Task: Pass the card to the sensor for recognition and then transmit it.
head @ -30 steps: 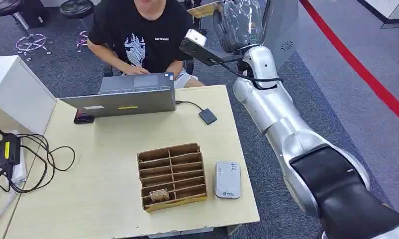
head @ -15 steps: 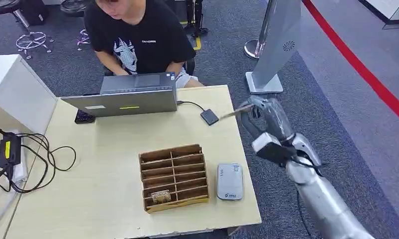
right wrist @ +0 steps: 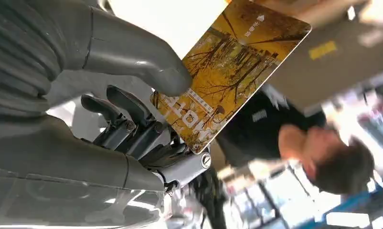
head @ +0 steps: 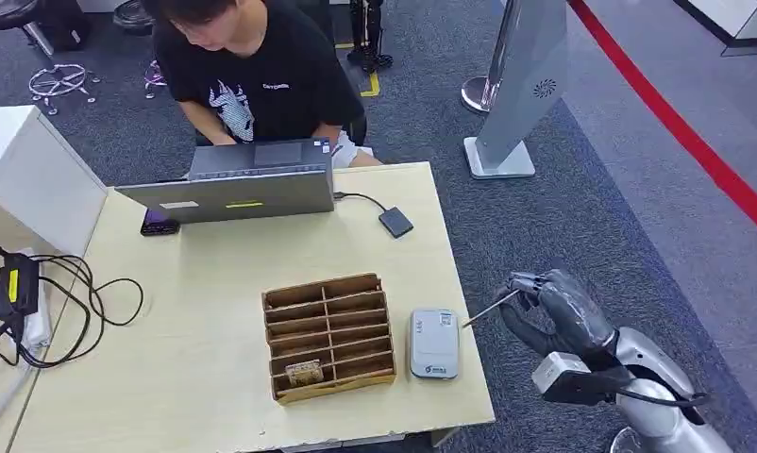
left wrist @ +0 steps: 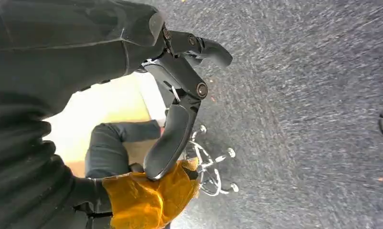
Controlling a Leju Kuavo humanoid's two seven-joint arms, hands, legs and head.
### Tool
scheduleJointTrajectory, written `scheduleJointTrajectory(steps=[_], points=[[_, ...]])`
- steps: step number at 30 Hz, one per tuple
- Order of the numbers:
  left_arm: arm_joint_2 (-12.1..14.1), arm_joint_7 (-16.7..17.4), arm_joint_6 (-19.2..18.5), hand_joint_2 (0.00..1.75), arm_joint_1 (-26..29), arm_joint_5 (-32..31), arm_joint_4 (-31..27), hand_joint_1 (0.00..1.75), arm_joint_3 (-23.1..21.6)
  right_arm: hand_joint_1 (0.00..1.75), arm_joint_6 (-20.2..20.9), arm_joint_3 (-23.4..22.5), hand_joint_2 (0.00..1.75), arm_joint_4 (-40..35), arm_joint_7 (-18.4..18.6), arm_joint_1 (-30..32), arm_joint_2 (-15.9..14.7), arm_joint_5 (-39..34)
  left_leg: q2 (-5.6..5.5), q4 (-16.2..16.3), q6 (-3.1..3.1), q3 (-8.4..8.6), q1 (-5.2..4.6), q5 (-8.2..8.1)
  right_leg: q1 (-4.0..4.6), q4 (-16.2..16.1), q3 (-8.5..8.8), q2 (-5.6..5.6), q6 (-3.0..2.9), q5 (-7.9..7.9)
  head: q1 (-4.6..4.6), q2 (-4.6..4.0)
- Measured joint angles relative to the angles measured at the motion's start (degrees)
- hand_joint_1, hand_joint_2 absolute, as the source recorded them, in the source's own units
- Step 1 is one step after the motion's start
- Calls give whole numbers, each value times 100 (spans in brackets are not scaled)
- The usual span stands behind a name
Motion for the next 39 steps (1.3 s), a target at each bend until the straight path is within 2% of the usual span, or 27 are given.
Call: scheduleJointTrajectory(steps=[4, 6, 8, 10, 13, 16, 19, 28, 39], points=[[0, 0, -26, 175, -9, -55, 0, 0, 4, 175, 534, 141, 175, 41, 181, -120, -220, 238, -1, 0, 0, -1, 0, 0, 0, 1, 1, -1, 0, 0, -2, 0], [0, -2, -55, 175, -15, -114, 0, 0, 4, 175, 881, 390, 175, 193, 254, -384, -319, 409, 10, -3, 0, 0, 0, 1, 0, 3, 2, 10, -3, 4, 0, 0], [-2, -9, -87, 175, -40, -184, 0, 0, 4, 175, 946, 807, 175, 519, 451, -819, -330, 687, 21, -3, -1, 10, 1, 2, 1, 3, 3, 22, -2, 7, 0, 0], [-4, -13, -90, 175, -71, -238, 0, 0, 4, 175, 814, 1373, 175, 1003, 746, -1318, -234, 1000, 21, -3, -1, 16, 2, 5, 2, 5, 7, 23, -2, 9, 2, 0], [-11, -17, -90, 175, -123, -293, 0, 0, 4, 175, 373, 2294, 175, 2010, 1220, -2046, 202, 1307, 23, -4, -5, 27, 4, 9, 3, 10, 11, 28, -7, 12, -4, 0], [-13, -20, -92, 175, -134, -336, 0, 0, 4, 175, 61, 3030, 175, 2923, 1374, -2481, 644, 1265, 15, -4, -1, 23, 4, 13, 3, 14, 11, 18, -6, 12, -2, 0], [-13, -20, -90, 175, -132, -352, 0, 0, 4, 175, -101, 3461, 175, 3564, 1454, -2747, 913, 1237, 15, -4, -1, 21, 3, 13, 3, 13, 12, 18, -6, 11, 0, 0], [-7, -20, -87, 175, -131, -378, 0, 0, 4, 175, -457, 3997, 175, 4701, 1731, -3152, 1412, 1383, 18, -4, -2, 26, 3, 10, 3, 9, 11, 20, -6, 11, 0, 0], [-4, -20, -85, 175, -126, -380, 0, 0, 4, 175, -597, 4068, 175, 5001, 1746, -3289, 1535, 1410, 19, -3, 0, 40, 3, 13, 3, 9, 26, 22, -7, 14, 0, 0]])
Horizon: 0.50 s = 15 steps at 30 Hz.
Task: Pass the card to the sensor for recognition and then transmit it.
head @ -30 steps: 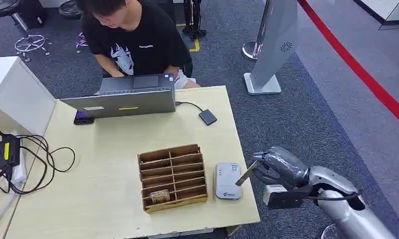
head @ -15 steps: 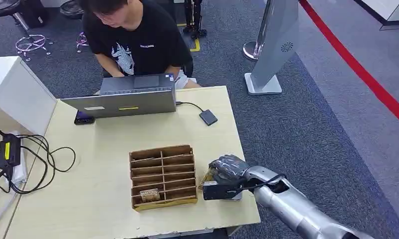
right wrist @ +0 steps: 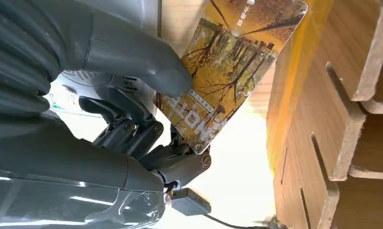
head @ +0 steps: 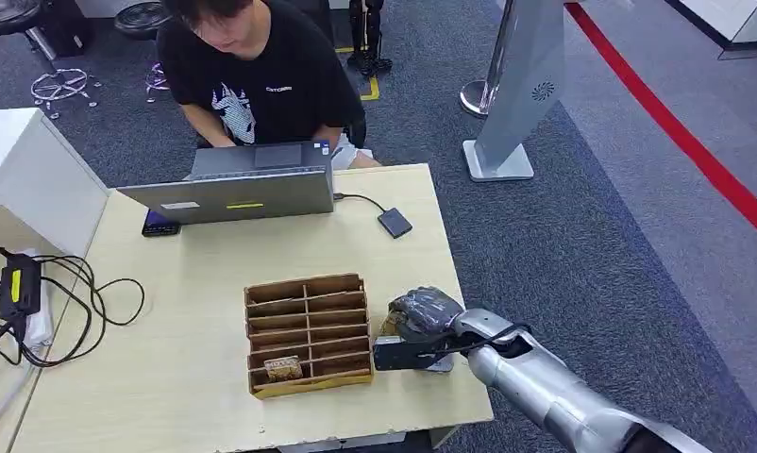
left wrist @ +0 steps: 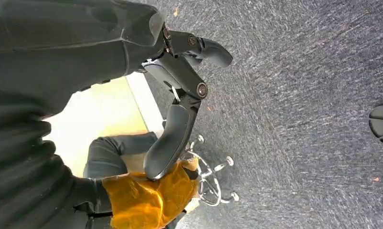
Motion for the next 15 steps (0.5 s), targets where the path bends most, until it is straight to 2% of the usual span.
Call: scheduleJointTrajectory(steps=[11, 15], points=[[0, 0, 0, 175, 4, -2, 0, 0, 0, 175, -48, 4, 175, 9, -7, -13, 0, -20, 0, 0, 0, 1, 0, 0, 0, 0, 1, 0, 0, 1, 0, 0], [0, 0, 0, 175, 8, -2, 0, 0, 0, 175, 44, -61, 175, -98, -299, 4, -87, -301, -1, 2, 0, 0, 0, 0, 0, -1, -1, 0, 0, 1, 0, 0]])
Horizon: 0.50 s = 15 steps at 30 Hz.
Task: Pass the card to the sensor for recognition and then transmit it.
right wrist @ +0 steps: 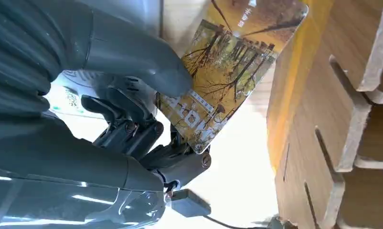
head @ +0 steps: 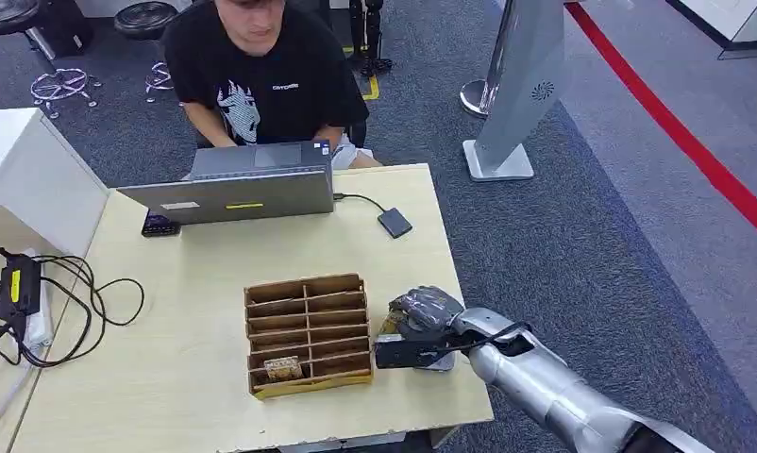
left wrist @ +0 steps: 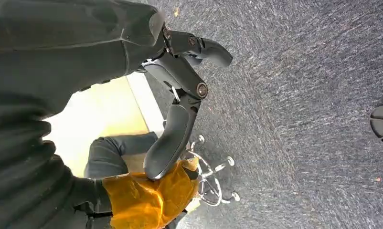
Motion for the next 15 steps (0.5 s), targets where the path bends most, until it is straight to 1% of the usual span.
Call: scheduleJointTrajectory(steps=[1, 5, 7, 9, 12, 14, 15], points=[[2, 0, -2, 175, 2, 0, 0, 0, 0, 175, 57, -20, 175, -66, -71, 21, -60, -78, -1, 1, 0, -2, 0, 0, 0, 0, 0, -2, 0, 0, 0, 0], [11, 0, -7, 175, 19, 11, 0, 0, 0, 175, 304, -221, 175, -640, -416, 131, -466, -531, -3, 2, 0, -8, -1, -1, -1, 0, -4, -2, 1, 1, 0, 0], [22, 0, -13, 175, 20, 2, 0, 0, 0, 175, 433, -381, 175, -983, -551, 140, -672, -737, -3, 2, 0, -11, -1, -1, -1, 0, -7, -1, 1, 0, 0, 0], [39, -11, -20, 175, 21, -26, 0, 0, 0, 175, 615, -562, 175, -1302, -611, 106, -851, -864, -2, 2, 0, -14, -1, -2, 0, 0, -9, -1, 2, 0, 0, 0], [50, -20, -28, 175, 16, -76, 0, 0, 0, 175, 842, -757, 175, -1485, -547, -125, -988, -925, 0, 2, 1, -14, -1, -1, -1, 0, -12, 0, 2, 0, 0, 0], [52, -33, -50, 175, 15, -114, 0, 0, -2, 175, 1094, -855, 175, -1476, -668, -346, -1034, -1083, 0, 2, 1, -13, -1, 0, -1, 0, -12, 0, 2, 1, 0, 0], [54, -35, -68, 175, 13, -129, 0, 0, -2, 175, 1278, -907, 175, -1471, -791, -451, -1047, -1213, 0, 2, 1, -13, -1, 0, -1, 0, -11, 0, 2, 1, 0, 0]])
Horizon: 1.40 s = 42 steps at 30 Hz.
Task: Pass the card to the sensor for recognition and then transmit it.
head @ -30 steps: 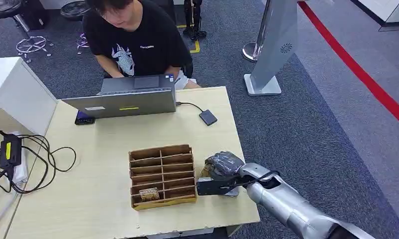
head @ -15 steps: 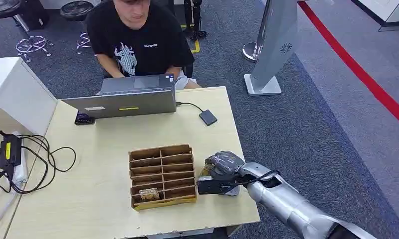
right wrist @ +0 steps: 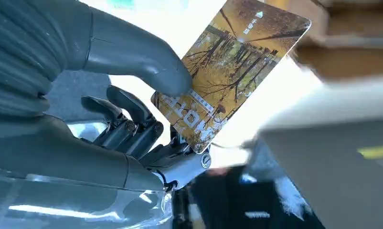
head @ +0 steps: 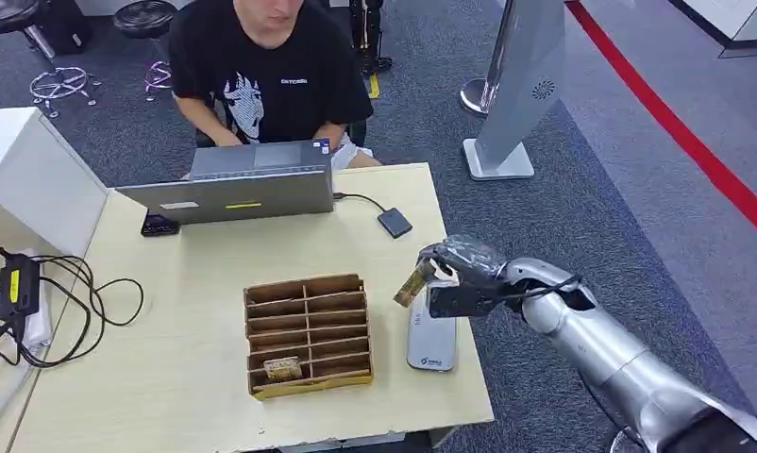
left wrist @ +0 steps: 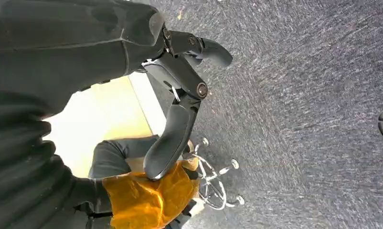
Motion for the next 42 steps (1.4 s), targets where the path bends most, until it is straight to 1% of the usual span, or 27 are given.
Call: scheduleJointTrajectory(steps=[2, 3, 5, 8, 10, 13, 15, 19, 22, 23, 25, 26, 29, 31, 32, 33, 36, 39, 40, 41, 42], points=[[2, -9, -20, 175, -4, -48, 0, 0, -9, 175, 240, -41, 175, 39, -136, -185, -6, -143, -1, 0, 0, -1, 0, 0, 0, 1, 1, 0, 0, 1, 0, 0], [2, -13, -33, 175, -10, -68, 0, 0, -20, 175, 270, -39, 175, 85, -99, -281, -4, -125, -1, 0, 0, -4, 0, 0, 0, 2, 3, 0, 0, 1, -2, 0], [7, -13, -39, 175, -15, -101, 0, 0, -53, 175, 208, 0, 175, 267, 199, -563, 90, 61, 0, -1, 0, -9, 0, 1, 0, 6, 3, 1, -1, 2, 0, 0], [11, -13, -48, 175, -47, -179, 0, 0, -107, 175, -121, 164, 175, 840, 770, -1173, 508, 407, 8, -1, -1, -2, 0, 2, 0, 11, -2, 11, -1, 3, 2, 0], [18, -13, -48, 175, -77, -212, 0, 0, -181, 175, -322, 310, 175, 1319, 1063, -1635, 900, 539, 16, 0, -5, 2, 0, 4, 0, 21, -15, 22, -1, 3, -2, 0], [20, -13, -52, 175, -109, -234, 0, 0, -232, 175, -364, 420, 175, 1670, 1131, -1987, 1227, 585, -1, 0, -4, 0, 2, 7, 1, 23, -15, 7, -1, 1, 0, 0], [24, -13, -52, 175, -108, -238, 0, 0, -247, 175, -393, 474, 175, 1846, 1151, -2104, 1353, 594, -15, 0, -5, -9, 2, 8, 1, 23, -11, -7, 0, 1, 2, 0], [35, -13, -52, 175, -108, -240, 0, 0, -256, 175, -397, 547, 175, 2059, 1151, -2194, 1495, 594, -13, 1, -4, -14, 0, 7, -1, 16, -11, -4, 0, 1, 0, 0], [37, -13, -52, 175, -107, -245, 0, 0, -258, 175, -401, 588, 175, 2148, 1156, -2218, 1545, 594, -13, 2, -4, -15, 0, 6, 0, 14, -12, -4, 0, 1, 0, 0], [37, -13, -52, 175, -107, -269, 0, 0, -262, 175, -419, 599, 175, 2177, 1224, -2232, 1569, 605, -13, 2, -4, -15, 0, 6, 0, 14, -12, -4, 0, 1, 0, 0], [37, -15, -52, 175, -108, -350, 0, 0, -326, 175, -467, 612, 175, 2320, 1524, -2382, 1673, 596, -6, 1, -5, -17, 0, 7, 0, 21, -18, 0, -1, 2, 2, 0], [37, -15, -59, 175, -117, -411, 0, 0, -380, 175, -541, 610, 175, 2515, 1825, -2510, 1815, 563, 2, 1, -5, -16, 0, 8, 0, 24, -26, 6, -2, 3, -2, 0], [33, 61, -140, 175, -203, -496, 0, 0, -533, 175, -831, 495, 175, 3006, 2556, -2958, 2133, 382, 0, 2, -16, -14, 1, 16, 0, 30, -32, 7, -3, 3, 0, 0], [26, 123, -175, 175, -259, -500, 0, 0, -603, 175, -1036, 385, 175, 3244, 3014, -3162, 2260, 353, -5, 2, -17, -15, 2, 16, 0, 31, -30, 2, -3, 3, 0, 0], [24, 162, -190, 175, -297, -503, 0, 0, -647, 175, -1219, 315, 175, 3377, 3195, -3254, 2330, 340, -6, 2, -17, -15, 2, 16, 0, 31, -28, 2, -3, 3, -2, 0], [15, 168, -192, 175, -332, -503, 0, 0, -671, 175, -1401, 256, 175, 3473, 3289, -3316, 2385, 336, -5, 2, -17, -15, 2, 16, 0, 32, -27, 3, -3, 3, 0, 0], [-9, 170, -175, 175, -388, -503, 2, 0, -732, 175, -2042, 66, 175, 3645, 3311, -3398, 2446, 290, -5, 5, -17, -16, 1, 16, -1, 29, -25, 4, -2, 4, 2, 0], [-28, 179, -138, 175, -418, -505, 4, 0, -769, 175, -2463, -125, 175, 3773, 3265, -3401, 2459, 297, -4, 7, -16, -16, 0, 15, -1, 27, -26, 4, -2, 4, 0, 0], [-30, 188, -138, 175, -427, -505, 4, 0, -776, 84, -2539, -173, 175, 3801, 3234, -3401, 2459, 297, -4, 6, -16, -15, 1, 15, -1, 27, -27, 4, -2, 4, 0, 0], [-35, 212, -133, 175, -431, -507, 4, 0, -778, 0, -2629, -241, 175, 3827, 3181, -3399, 2459, 297, -4, 6, -16, -15, 1, 15, -1, 27, -27, 4, -2, 4, 0, 0], [-39, 216, -133, 175, -430, -507, 4, 0, -778, 0, -2696, -319, 175, 3849, 3119, -3399, 2459, 297, -4, 6, -16, -15, 1, 15, -1, 28, -29, 4, -2, 4, 0, 0]])
